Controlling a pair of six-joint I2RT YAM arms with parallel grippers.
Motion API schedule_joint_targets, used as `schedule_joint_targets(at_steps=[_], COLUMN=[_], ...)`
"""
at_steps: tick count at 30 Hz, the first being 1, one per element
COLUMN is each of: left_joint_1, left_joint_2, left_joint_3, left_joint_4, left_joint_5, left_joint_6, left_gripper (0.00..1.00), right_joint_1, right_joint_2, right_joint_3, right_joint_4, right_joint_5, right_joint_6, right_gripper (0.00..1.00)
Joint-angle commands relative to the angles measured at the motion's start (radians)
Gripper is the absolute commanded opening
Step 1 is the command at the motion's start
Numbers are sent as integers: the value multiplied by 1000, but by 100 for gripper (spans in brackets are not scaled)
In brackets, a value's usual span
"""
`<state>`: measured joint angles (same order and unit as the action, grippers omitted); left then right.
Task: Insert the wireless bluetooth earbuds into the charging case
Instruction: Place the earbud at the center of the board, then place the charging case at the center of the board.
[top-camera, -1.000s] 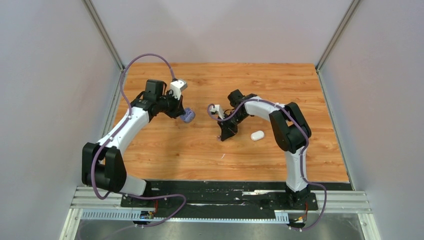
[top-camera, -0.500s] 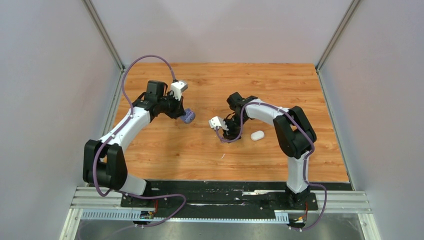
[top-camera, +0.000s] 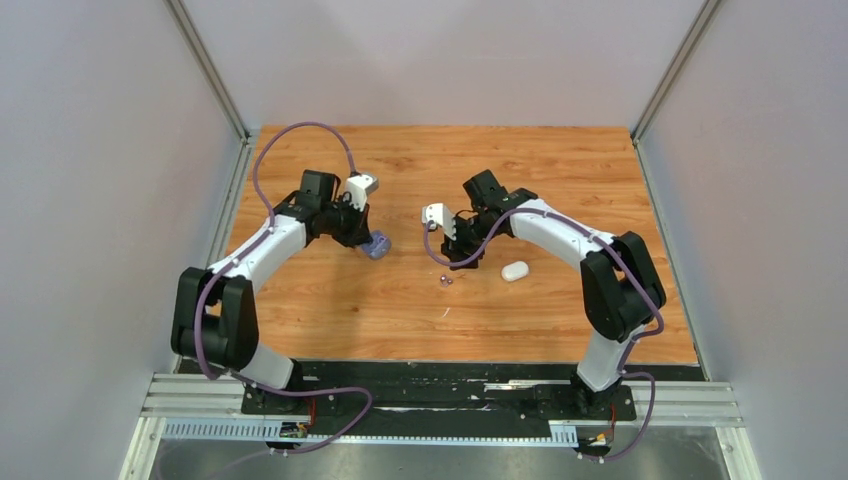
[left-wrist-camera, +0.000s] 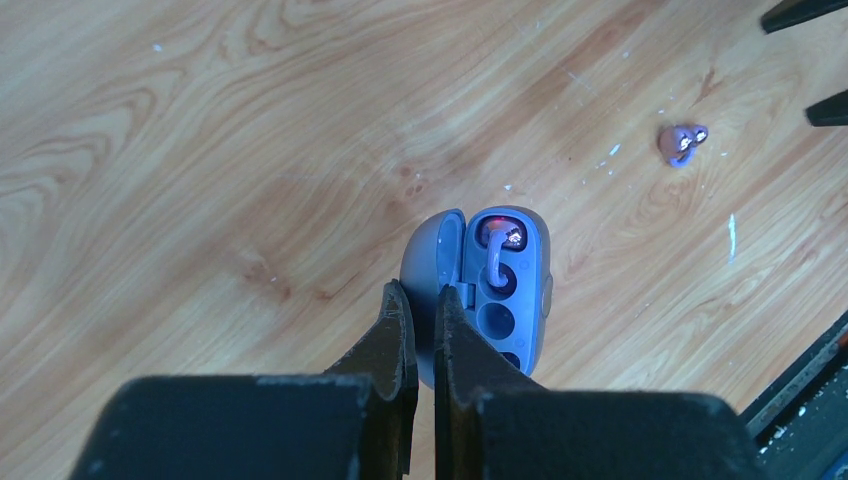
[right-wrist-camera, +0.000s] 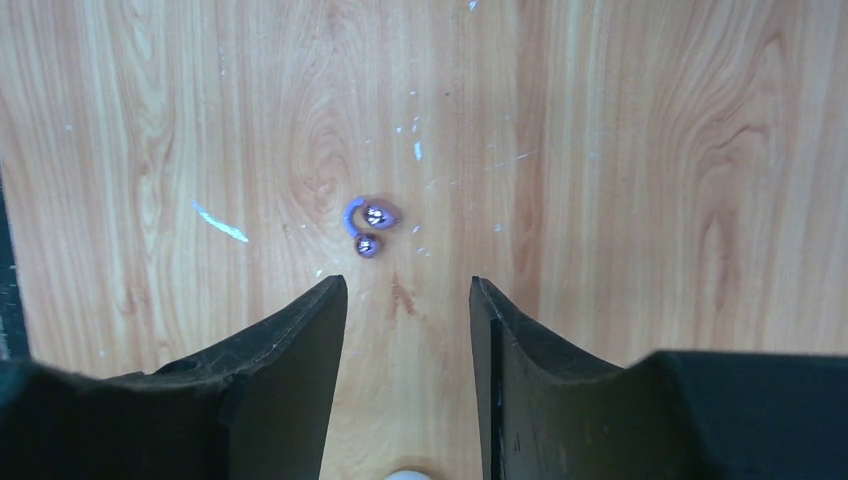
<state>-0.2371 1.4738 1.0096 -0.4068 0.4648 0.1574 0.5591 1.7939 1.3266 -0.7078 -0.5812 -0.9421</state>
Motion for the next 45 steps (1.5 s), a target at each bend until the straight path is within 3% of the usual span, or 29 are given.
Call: schedule_joint_targets(at_steps=[1, 10, 18, 20, 24, 26, 27, 28, 30, 35, 40, 45], left_joint_1=[-17, -18, -17, -19, -18, -14, -11, -9, -1, 22, 22, 22], left_joint_2=[118, 421, 542, 555, 551, 534, 527, 509, 472, 279, 27, -124], left_joint_3=[67, 301, 416, 429, 421, 418, 420, 432, 459, 456, 310, 229], left_joint_4=[-28, -249, -311, -315, -302, -297, -297, -299, -315, -268, -137, -160], left_joint_5=[49, 145, 194, 192, 165, 175, 178, 183, 192, 157, 100, 120], left_joint_6=[60, 316, 358, 358, 351, 352, 346, 341, 324, 243, 121, 77], left_gripper=[0, 0, 0, 6, 36, 65, 70, 92, 99, 100, 100, 99], right_joint_1=[-13, -31, -51, -51, -51, -52, -51, -51, -51, -48, -42, -18], right_joint_2=[-75, -181, -195, -187, -172, -166, -165, -163, -159, -119, -48, 26], right_joint_3=[-63, -157, -175, -172, -162, -157, -156, -157, -162, -182, -174, -142], right_joint_4=[42, 45, 49, 53, 56, 58, 61, 63, 65, 44, 29, 63], right_joint_5=[-19, -8, -7, -11, -18, -21, -23, -29, -47, -83, -87, -82], right_joint_6=[166, 184, 180, 180, 180, 186, 192, 196, 198, 87, -101, -168], right_gripper=[48, 48, 49, 49, 49, 49, 49, 49, 49, 47, 46, 46])
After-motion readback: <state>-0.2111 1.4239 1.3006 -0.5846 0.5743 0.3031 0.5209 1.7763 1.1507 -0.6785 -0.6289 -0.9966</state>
